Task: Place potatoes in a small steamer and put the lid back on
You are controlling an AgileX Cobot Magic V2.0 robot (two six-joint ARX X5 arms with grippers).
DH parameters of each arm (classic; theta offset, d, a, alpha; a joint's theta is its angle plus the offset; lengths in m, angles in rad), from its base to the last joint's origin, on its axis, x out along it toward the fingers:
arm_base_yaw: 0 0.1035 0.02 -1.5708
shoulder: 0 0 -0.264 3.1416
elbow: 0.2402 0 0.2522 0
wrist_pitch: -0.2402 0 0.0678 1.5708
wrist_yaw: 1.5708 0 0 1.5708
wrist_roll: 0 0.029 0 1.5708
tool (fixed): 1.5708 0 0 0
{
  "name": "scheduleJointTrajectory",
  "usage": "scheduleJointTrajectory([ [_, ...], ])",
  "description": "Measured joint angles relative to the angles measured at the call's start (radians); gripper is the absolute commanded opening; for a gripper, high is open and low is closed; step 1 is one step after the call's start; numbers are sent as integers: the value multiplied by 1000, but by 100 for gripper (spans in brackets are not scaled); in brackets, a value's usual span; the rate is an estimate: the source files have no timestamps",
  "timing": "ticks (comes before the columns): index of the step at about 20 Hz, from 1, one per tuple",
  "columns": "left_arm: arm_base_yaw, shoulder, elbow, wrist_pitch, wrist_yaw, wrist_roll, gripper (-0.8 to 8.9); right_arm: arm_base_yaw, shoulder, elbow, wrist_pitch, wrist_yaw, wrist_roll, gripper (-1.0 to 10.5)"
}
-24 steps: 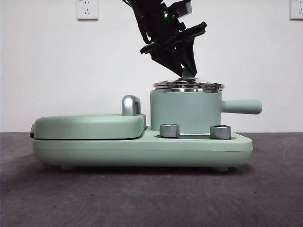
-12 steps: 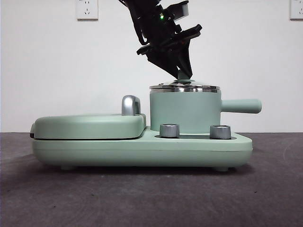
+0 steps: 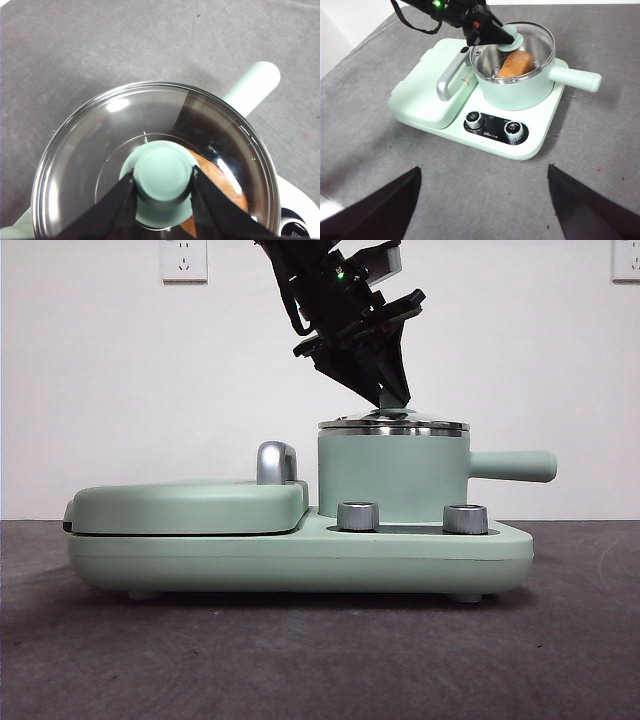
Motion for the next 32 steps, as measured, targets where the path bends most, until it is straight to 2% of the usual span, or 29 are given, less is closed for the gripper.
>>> scheduleJointTrajectory([
  [2,0,0,0,0,0,0,41,0,0,0,0,0,0,400],
  [3,0,0,0,0,0,-2,89,0,0,0,0,0,0,400],
  [4,0,0,0,0,0,-4,156,0,0,0,0,0,0,400],
  [7,0,0,0,4,0,-35,466,0,0,0,0,0,0,400],
  [8,0,0,2,7,0,-58,533,0,0,0,0,0,0,400],
  [9,0,0,6,7,0,-79,553,0,0,0,0,0,0,400],
  [13,0,-78,11,-68,0,-109,554,0,0,0,0,1,0,400],
  [19,0,-362,35,-379,0,-114,554,0,0,0,0,-14,0,400],
  [22,0,-436,32,-510,0,-139,554,0,0,0,0,-71,-1,401],
  [26,-23,-553,-39,-537,0,-176,554,0,0,0,0,-163,-31,401],
  [30,-37,-677,-175,-542,19,-192,554,0,0,0,0,-181,-57,400],
  [32,-37,-745,-280,-528,69,-203,554,0,0,0,0,-182,-65,400],
])
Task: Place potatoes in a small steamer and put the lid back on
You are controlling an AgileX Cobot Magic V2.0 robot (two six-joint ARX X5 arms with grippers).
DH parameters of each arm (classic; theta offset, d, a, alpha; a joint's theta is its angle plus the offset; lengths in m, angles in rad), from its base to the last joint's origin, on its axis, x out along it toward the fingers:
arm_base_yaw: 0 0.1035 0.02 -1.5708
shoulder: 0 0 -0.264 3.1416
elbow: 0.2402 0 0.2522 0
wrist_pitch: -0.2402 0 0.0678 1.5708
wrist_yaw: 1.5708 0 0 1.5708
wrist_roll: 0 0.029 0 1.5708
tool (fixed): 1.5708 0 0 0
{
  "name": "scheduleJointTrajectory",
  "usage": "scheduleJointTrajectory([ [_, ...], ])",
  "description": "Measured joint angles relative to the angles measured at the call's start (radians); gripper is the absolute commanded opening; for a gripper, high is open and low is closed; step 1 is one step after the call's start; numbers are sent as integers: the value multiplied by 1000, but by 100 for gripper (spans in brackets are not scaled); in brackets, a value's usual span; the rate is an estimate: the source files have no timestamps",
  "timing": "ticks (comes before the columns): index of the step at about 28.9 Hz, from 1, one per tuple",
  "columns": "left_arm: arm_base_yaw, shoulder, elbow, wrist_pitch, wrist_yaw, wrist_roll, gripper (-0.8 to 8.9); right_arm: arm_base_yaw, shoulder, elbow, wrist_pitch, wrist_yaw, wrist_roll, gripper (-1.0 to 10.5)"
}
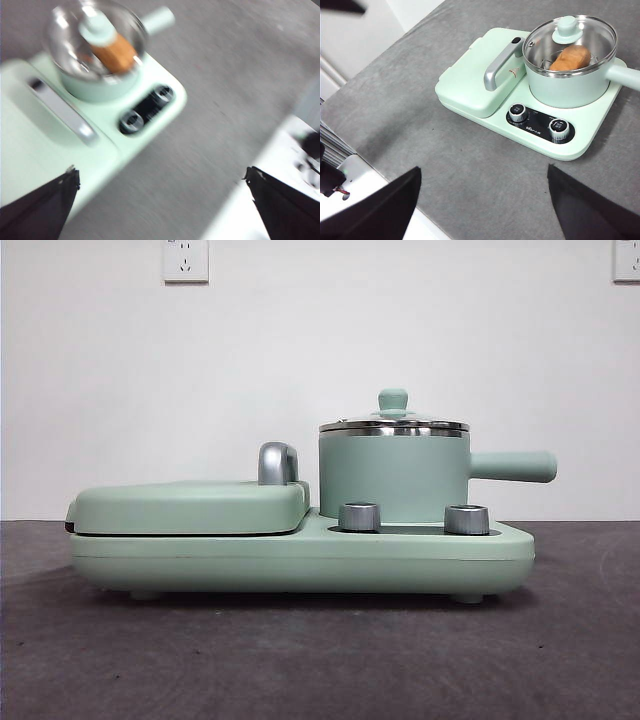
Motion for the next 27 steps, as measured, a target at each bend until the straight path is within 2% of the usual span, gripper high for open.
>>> scheduleJointTrajectory([
  [4,0,-126,-224,55,63,-35,553,0,0,0,0,-6,-21,400],
  [8,0,-282,-438,164,63,-86,549,0,0,0,0,-8,-45,400],
  [15,0,-566,-708,408,52,-196,530,0,0,0,0,-7,-73,400],
  [16,0,-596,-739,431,41,-213,486,0,0,0,0,-7,-75,400],
  [18,0,-641,-789,454,33,-243,303,0,0,0,0,-6,-77,389],
  [19,0,-660,-811,458,32,-255,130,0,0,0,0,-6,-78,266],
  [20,0,-673,-827,459,32,-264,-19,0,0,0,0,-8,-77,63],
  [21,0,-685,-842,459,32,-274,30,0,0,0,-3,-14,-79,16],
  [27,0,-708,-858,462,9,-309,20,0,0,0,-15,-35,-104,16],
])
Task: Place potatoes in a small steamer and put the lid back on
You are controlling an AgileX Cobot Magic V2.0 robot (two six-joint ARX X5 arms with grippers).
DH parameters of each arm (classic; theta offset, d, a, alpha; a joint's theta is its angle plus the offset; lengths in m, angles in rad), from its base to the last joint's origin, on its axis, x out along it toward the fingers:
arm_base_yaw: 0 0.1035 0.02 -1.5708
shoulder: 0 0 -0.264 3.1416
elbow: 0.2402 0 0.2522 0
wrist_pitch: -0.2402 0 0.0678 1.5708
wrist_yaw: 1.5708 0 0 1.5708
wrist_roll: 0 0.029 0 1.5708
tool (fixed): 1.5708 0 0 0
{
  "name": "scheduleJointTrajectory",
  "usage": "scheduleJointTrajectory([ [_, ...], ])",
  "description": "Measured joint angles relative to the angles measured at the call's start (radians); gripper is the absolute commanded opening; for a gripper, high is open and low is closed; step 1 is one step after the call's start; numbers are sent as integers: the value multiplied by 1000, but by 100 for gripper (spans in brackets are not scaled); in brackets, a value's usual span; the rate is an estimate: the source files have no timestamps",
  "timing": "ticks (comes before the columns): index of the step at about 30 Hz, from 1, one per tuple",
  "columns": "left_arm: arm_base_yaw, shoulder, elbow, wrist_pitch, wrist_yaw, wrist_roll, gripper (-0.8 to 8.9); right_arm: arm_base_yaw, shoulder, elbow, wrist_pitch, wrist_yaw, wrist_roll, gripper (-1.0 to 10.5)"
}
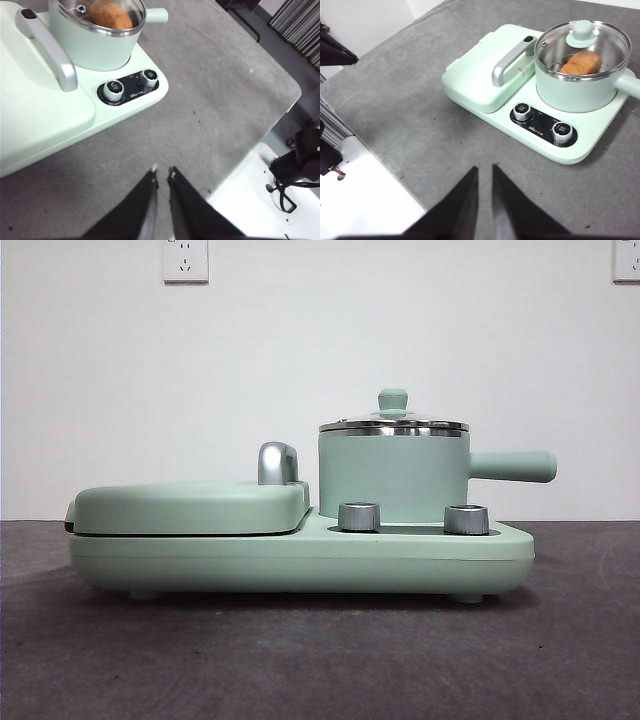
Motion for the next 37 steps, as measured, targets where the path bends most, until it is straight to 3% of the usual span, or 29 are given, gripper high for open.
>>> scheduleJointTrajectory([
  [21,18,-28,-1,4,1,-15,19,0,0,0,0,0,-1,16],
  [25,102,-100,-90,135,2,2,20,0,0,0,1,0,-1,16],
  [32,363,-394,-533,457,1,181,20,0,0,0,4,0,-1,16],
  [37,517,-549,-760,497,-23,221,19,0,0,0,4,0,-1,16],
])
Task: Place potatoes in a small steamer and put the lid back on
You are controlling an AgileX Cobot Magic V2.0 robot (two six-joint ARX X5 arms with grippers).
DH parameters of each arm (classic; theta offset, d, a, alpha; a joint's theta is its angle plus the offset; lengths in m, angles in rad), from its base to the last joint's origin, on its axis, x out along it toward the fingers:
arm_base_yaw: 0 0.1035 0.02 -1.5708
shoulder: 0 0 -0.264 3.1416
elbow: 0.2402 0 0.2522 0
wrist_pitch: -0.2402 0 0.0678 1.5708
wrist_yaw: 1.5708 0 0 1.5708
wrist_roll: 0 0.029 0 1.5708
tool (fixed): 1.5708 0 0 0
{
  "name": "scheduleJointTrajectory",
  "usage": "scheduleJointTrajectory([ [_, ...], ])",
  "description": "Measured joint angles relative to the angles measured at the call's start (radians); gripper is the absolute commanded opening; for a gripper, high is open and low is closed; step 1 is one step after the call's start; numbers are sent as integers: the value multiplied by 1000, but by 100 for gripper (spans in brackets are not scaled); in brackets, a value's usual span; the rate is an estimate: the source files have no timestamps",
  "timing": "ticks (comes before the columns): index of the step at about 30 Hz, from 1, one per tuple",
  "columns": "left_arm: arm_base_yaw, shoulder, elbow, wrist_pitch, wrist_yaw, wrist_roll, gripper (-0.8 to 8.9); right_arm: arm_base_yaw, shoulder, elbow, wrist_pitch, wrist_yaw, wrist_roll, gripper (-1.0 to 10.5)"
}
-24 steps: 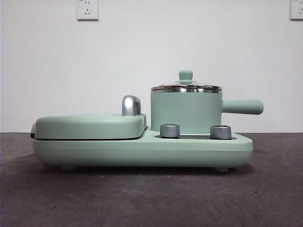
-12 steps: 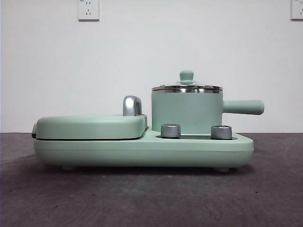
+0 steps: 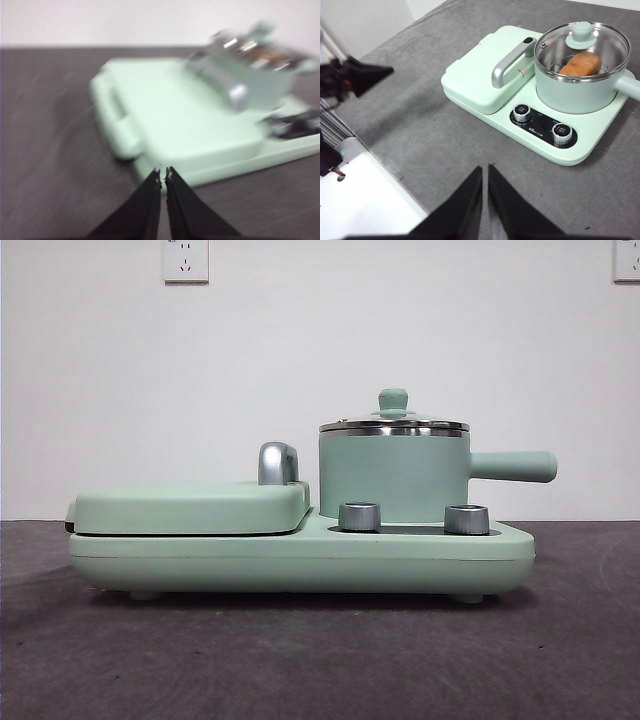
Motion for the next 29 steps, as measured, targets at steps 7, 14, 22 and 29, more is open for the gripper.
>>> scheduleJointTrajectory([
  [7,97,-105,-120,-3,-34,-21,19,0,0,0,0,0,0,16],
  [14,108,-126,-149,59,-183,-49,19,0,0,0,0,0,0,16],
  [22,108,-125,-165,82,-195,-53,20,0,0,0,1,0,0,16],
  [29,108,-126,-183,128,-196,-12,19,0,0,0,1,0,0,16],
])
